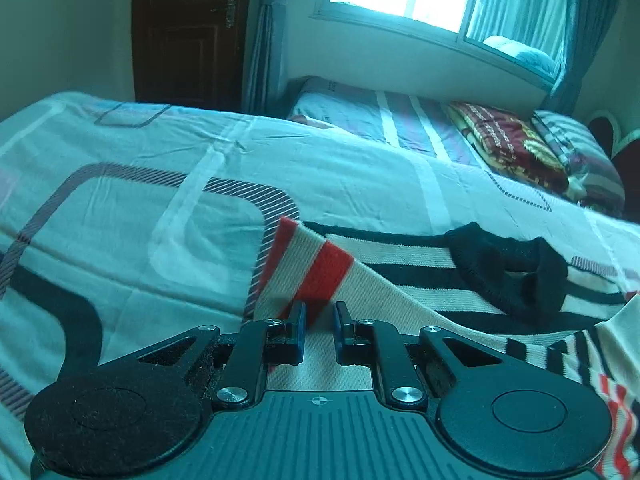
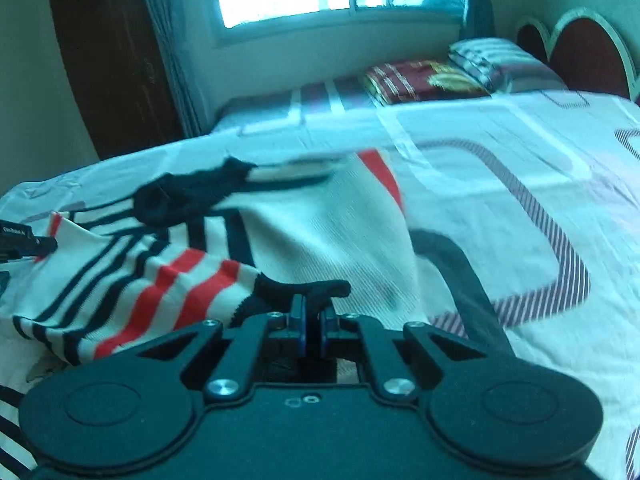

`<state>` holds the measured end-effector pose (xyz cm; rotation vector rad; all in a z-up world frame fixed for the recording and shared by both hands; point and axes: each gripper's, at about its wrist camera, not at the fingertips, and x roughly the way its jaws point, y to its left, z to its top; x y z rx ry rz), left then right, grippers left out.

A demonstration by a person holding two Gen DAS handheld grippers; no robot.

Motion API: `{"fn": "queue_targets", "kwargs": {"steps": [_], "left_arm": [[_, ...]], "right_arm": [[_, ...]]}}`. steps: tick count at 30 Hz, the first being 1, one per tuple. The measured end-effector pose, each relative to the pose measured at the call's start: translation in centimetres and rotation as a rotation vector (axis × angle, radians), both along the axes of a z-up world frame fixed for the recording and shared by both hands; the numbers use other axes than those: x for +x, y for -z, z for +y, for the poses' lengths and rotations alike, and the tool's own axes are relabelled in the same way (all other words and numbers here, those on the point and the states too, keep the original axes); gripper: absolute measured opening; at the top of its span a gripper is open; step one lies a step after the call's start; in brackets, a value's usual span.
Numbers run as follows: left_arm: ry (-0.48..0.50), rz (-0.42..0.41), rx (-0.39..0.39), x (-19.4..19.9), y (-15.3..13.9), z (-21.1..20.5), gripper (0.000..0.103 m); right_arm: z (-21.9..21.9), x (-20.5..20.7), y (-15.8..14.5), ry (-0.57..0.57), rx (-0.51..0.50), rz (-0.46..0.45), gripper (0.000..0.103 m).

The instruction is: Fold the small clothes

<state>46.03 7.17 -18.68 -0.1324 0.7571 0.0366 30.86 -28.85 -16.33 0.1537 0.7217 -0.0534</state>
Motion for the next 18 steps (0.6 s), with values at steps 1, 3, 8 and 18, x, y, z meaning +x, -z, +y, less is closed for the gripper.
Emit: {"fn": "queue_targets", "kwargs": {"steps": [1, 3, 8, 18], "left_arm": [[-0.001, 0.003, 0.012, 0.3, 0.2, -0.1, 0.013], [-0.01, 0.002, 0.013, 0.9, 0.3, 0.0, 0.013], [-0.057, 0.001, -0.025, 1.6, 0.7, 1.0, 0.013], [-0.035, -0.015, 0.001, -1.6, -0.2, 1.1, 0.013]], "right_arm": [[0.2, 0.1, -0.1, -0.002, -0.002, -0.012, 0.007], [0.9, 0.4, -0.9, -0.023, -0.057, -0.061, 0.007], [1.2, 1.5, -1.1, -0.024, -0.164, -0.079, 0.007], [-0.1, 0.6, -1.4, 0.014, -0.124, -0.079, 0.02]]}}
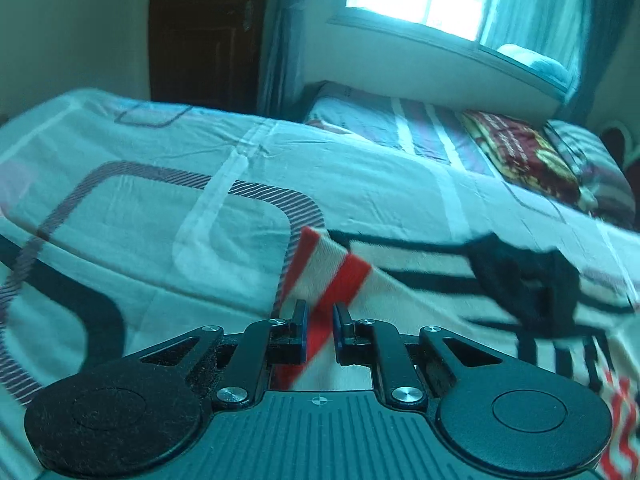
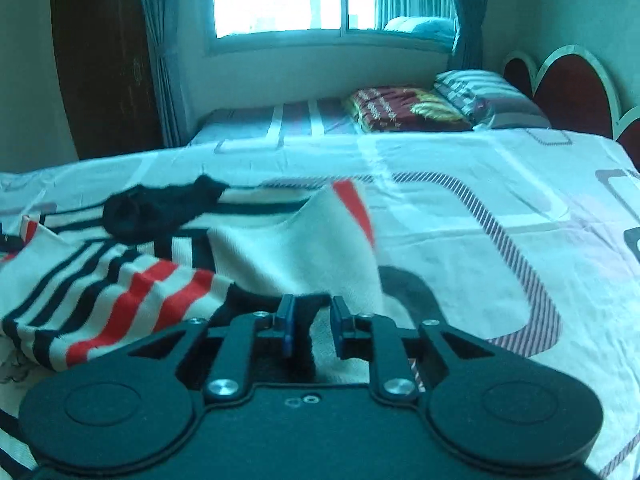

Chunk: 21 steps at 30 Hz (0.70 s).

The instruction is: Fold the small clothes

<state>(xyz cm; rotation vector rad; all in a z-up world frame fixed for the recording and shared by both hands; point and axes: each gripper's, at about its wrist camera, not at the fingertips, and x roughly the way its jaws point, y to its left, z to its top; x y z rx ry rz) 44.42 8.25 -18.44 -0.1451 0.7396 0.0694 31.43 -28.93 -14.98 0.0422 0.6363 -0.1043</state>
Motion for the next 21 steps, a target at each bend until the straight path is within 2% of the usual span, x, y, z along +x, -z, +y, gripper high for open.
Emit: {"fn": "queue_targets", "kwargs": {"steps": [4, 7, 12, 13, 18, 19, 21], "left_arm": [[0.056, -0.006, 0.001, -3.1, -0.5, -0.9, 0.013], [0.081, 0.006, -0.009, -5.2, 0.0, -1.8, 0.013], [0.132, -0.006, 0.066, -7.6, 1.3, -2.3, 0.013], [0.143, -0.014, 0.072, -7.8, 1.4, -2.1, 0.013], [0.131, -0.004, 0.071, -8.5, 0.6, -1.8, 0.013], [0.128, -0.015, 0.056, -9.0, 0.1, -1.8, 0.013], [0.155, -0.037, 0.055, -9.9, -0.5, -2.4, 0.013]], "right_arm": [[0.8, -0.4, -1.2, -0.043, 0.046, -0.049, 0.023], [2.5, 0.2, -0.7, -0.122, 0.088, 0.0, 0.021], [3.5, 0.8, 2.6, -0.162, 0.002, 0.103, 0.021], [3.2, 0.7, 2.8, -0.171, 0.0, 0.081, 0.02], [3.1, 0.7, 2.2, -0.152, 0.001, 0.108, 0.02], [3.2, 0.5, 1.8, -0.141, 0.017, 0.107, 0.023], [3.9, 0.2, 0.9, -0.172, 0.056, 0.07, 0.024]]}}
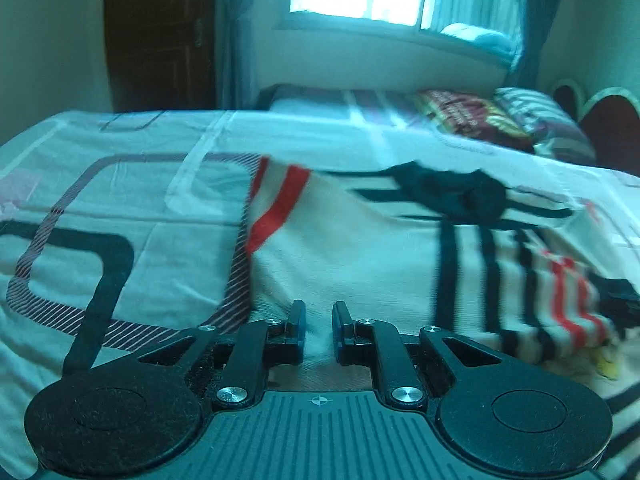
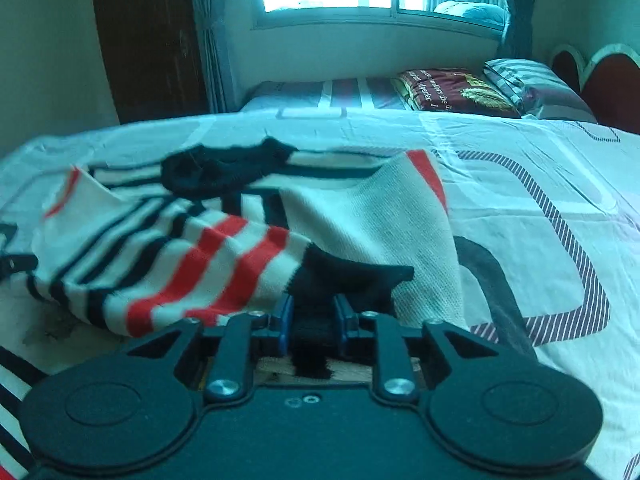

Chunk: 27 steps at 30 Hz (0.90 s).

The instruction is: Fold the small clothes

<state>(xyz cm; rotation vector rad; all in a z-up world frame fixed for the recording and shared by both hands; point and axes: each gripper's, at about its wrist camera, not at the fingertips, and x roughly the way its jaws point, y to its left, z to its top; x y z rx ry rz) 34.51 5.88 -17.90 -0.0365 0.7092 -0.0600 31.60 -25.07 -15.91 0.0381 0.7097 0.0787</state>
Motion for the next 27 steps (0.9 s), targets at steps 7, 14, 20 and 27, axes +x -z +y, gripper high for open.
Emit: {"fn": "queue_targets", "kwargs": {"steps": [7, 14, 20, 27], "left_arm": [[0.041, 0.017, 0.029, -1.5, 2.2, -0.6, 0.012], [0.004, 0.034, -0.001, -2.2, 0.3, -0.8, 0.013], [0.034, 0.038, -0.024, -2.7, -0.3, -2.9, 0.013], [0.041, 0.038, -0.003, 0.7, -0.8, -5.8, 0.013]], "right_arm": [[1.1, 0.4, 1.8, -0.041, -0.043, 0.025, 0.024], [0.9, -0.7, -0.1, -0.024, 0.029, 0.025, 0.03], [3.2, -1.2, -1.3, -0.096, 0.028, 0.002, 0.031], [5.6, 2.5, -1.7, -0.121, -0.015, 0.003, 0.031]]}}
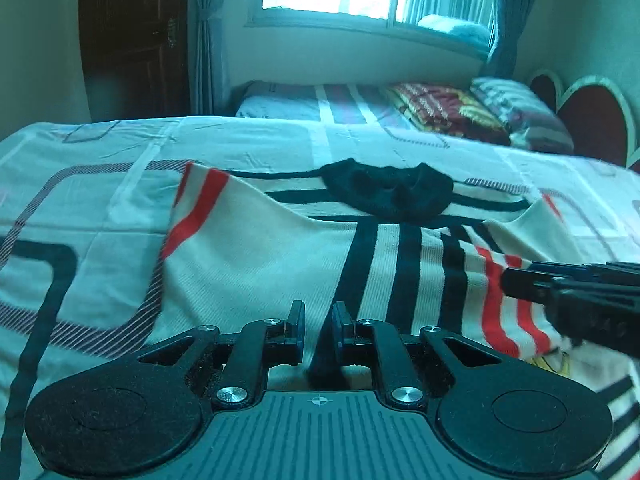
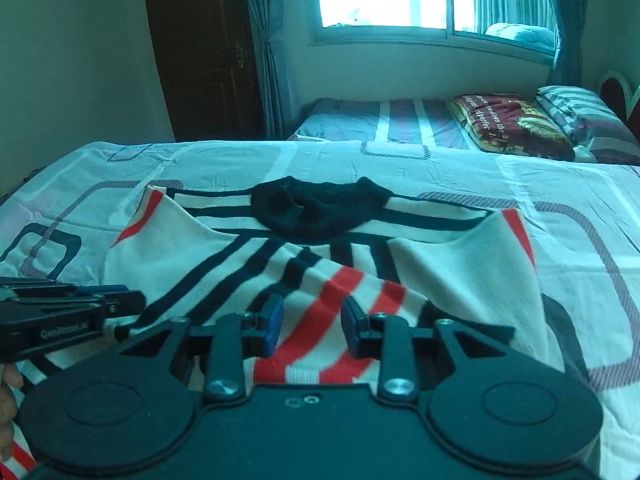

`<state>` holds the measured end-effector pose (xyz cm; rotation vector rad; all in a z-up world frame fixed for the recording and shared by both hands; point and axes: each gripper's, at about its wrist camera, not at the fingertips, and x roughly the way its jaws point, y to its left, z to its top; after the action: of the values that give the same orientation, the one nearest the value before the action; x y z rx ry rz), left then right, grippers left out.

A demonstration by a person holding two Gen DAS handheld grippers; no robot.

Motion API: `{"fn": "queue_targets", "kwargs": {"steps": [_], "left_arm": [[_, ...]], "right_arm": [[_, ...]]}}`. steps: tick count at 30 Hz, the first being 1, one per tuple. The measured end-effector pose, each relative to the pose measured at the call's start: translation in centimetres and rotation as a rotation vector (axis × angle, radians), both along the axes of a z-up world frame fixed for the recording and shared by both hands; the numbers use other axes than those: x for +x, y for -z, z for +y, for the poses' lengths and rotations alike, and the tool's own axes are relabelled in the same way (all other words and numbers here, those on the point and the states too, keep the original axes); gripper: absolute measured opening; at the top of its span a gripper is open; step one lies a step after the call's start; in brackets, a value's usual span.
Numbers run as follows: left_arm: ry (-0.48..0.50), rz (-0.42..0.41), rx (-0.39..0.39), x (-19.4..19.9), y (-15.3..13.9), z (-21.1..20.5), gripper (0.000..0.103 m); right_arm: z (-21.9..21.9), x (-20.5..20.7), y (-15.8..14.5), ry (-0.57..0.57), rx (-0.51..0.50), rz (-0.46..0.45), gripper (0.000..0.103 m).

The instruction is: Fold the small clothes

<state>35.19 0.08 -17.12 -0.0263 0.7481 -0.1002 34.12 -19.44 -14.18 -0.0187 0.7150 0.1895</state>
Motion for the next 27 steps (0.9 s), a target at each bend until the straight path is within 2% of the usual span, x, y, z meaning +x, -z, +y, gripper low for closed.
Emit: {"fn": "queue_targets", "kwargs": {"steps": [2, 5, 8, 17, 21, 23, 27], "left_arm": [[-0.008, 0.033, 0.007, 1.1, 0.9, -0.4, 0.013], [-0.009, 0.018, 0.012, 0.9, 1.6, -0.3, 0.013], [-0.013, 0.02, 0.006, 0.2, 1.5, 0.1, 0.013], [0.001, 0.025, 0.058, -2.1, 1.9, 0.3, 0.013], [-0.009, 0.0, 0.04, -4.1, 0.8, 0.9, 0.013], [0.004, -0.012, 0.025, -5.4, 0.3, 0.7, 0.013], [0.062, -0.001, -0.013, -7.2, 0.1, -1.2, 0.013]], "right_arm": [[0.3, 0.9, 0.9, 0.003, -0.011, 0.025, 0.03], [0.1, 1.5, 2.7, 0.018, -0.045, 0.08, 0.029], [-1.2, 0.4, 3.1, 0.024, -0.053, 0.058, 0.029], [-3.5, -2.1, 3.0, 0.051, -0.085, 0.051, 0.03], [-5.1, -3.7, 1.3, 0.094, -0.039, 0.028, 0.028], [-5.2, -5.3, 0.2, 0.077, -0.015, -0.006, 0.03], [-3.3, -7.3, 0.7, -0.013, 0.024, 0.04, 0.029]]}}
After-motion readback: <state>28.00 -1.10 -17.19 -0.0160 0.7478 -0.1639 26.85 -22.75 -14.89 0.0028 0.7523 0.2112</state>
